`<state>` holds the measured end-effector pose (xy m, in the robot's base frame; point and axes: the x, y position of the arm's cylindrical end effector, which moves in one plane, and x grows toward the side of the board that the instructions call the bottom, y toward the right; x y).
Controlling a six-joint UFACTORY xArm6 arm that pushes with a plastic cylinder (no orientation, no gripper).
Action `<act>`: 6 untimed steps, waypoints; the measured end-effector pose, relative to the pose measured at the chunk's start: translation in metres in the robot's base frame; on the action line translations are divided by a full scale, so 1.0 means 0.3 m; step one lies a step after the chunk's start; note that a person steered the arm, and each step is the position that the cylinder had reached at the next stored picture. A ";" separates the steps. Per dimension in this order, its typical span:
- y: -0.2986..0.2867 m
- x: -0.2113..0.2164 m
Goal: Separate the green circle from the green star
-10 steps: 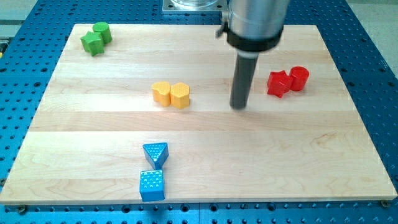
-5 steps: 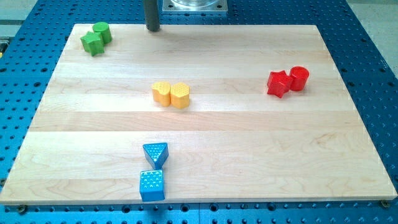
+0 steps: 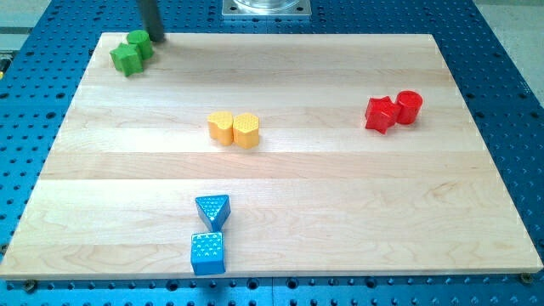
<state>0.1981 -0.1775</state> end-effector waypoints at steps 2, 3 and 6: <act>-0.276 0.007; -0.280 0.080; 0.000 -0.010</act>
